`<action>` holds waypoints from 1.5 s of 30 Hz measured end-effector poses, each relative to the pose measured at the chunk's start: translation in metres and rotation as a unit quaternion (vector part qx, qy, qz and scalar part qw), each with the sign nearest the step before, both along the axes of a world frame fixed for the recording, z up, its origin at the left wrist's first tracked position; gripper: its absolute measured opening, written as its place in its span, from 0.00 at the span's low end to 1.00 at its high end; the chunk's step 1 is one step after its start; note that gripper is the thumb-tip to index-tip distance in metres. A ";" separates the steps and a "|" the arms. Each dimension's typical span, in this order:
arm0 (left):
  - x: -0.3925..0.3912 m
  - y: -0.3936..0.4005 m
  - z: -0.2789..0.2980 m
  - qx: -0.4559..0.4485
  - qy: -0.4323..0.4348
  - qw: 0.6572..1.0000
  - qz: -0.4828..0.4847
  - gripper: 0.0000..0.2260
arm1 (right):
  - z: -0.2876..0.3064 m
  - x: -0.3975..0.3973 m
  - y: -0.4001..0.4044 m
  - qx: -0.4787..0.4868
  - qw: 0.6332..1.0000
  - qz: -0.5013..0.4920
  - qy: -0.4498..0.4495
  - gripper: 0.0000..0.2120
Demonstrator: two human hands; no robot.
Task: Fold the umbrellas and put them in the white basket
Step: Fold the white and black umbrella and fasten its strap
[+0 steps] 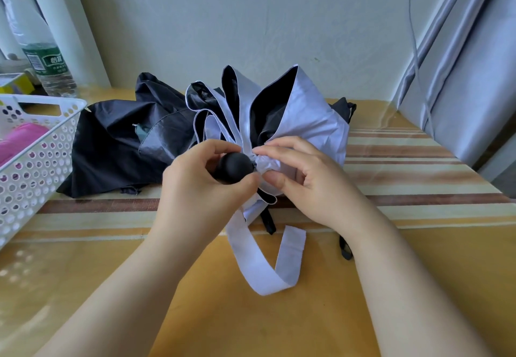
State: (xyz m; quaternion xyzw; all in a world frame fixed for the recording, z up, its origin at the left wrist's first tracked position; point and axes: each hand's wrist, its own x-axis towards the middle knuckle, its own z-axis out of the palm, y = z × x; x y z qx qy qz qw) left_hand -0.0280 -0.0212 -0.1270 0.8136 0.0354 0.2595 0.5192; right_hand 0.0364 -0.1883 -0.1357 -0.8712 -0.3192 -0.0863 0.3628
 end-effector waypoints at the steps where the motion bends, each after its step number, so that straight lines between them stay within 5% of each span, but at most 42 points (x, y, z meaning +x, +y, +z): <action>1: -0.001 0.001 0.002 0.000 -0.004 1.000 0.001 0.13 | 0.000 0.001 0.000 0.007 1.000 -0.001 0.002 0.15; 10: -0.002 0.000 0.004 0.074 -0.024 0.997 -0.020 0.28 | -0.003 0.003 -0.002 0.017 1.000 0.011 0.014 0.16; 16: 0.005 -0.003 -0.010 0.136 -0.054 0.989 -0.028 0.27 | -0.005 0.003 0.000 0.008 1.000 0.015 0.014 0.15; 22: 0.010 -0.001 -0.018 0.063 -0.048 0.997 -0.022 0.26 | -0.011 0.003 0.004 0.027 1.000 0.002 0.001 0.16; 29: 0.007 -0.003 -0.016 0.029 -0.051 0.998 -0.020 0.15 | -0.012 0.005 0.009 0.099 0.995 -0.017 0.026 0.17; 39: 0.004 -0.006 -0.019 -0.008 -0.071 0.997 -0.019 0.14 | -0.007 0.002 0.011 0.139 0.988 -0.037 0.058 0.08; 45: 0.008 -0.005 -0.019 -0.131 -0.003 0.991 -0.037 0.12 | -0.015 0.005 0.014 0.071 0.991 -0.074 -0.083 0.15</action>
